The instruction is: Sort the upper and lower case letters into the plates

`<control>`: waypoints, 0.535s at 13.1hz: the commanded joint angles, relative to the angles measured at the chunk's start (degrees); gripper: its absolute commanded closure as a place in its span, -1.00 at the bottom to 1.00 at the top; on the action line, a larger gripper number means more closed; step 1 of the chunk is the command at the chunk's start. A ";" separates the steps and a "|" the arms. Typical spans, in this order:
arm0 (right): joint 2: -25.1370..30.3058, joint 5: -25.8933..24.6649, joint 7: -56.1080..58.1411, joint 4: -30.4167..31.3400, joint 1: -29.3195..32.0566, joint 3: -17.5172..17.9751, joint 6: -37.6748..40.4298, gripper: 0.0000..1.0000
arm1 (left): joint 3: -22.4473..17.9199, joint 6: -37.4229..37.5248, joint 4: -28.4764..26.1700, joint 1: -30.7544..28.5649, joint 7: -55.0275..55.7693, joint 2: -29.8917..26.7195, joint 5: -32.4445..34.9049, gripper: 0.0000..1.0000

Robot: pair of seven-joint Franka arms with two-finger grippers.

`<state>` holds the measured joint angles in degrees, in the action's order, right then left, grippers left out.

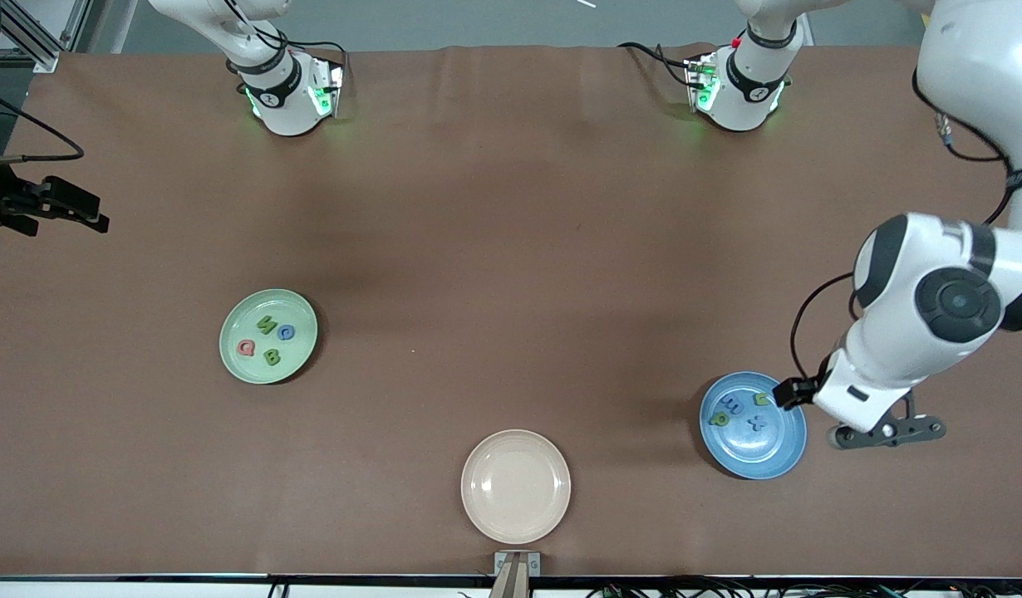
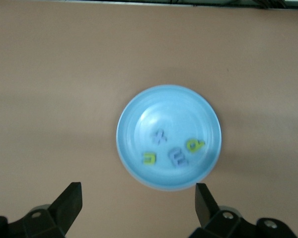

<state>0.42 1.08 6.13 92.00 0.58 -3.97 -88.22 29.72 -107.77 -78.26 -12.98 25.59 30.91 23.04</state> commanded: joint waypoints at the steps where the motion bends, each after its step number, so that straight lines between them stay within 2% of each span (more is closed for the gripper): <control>1: 3.53 -0.64 0.37 3.79 0.38 0.54 -1.52 -1.00 | 0.42 5.96 -2.07 -1.95 -1.60 -7.68 -7.01 -1.00; 4: 4.77 -0.64 1.59 5.03 0.65 0.45 -1.87 -1.00 | 0.33 14.32 -2.07 -2.05 -5.19 -14.71 -8.27 -1.00; 7: 5.38 -1.07 2.04 5.03 0.74 0.28 -1.61 -1.00 | 0.25 20.21 -2.16 -4.14 -10.72 -20.69 -13.17 -1.00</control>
<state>3.31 0.85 7.24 94.45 0.59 -4.17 -89.04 29.77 -89.81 -78.31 -14.49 18.78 14.47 12.90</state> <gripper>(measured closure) 0.000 0.000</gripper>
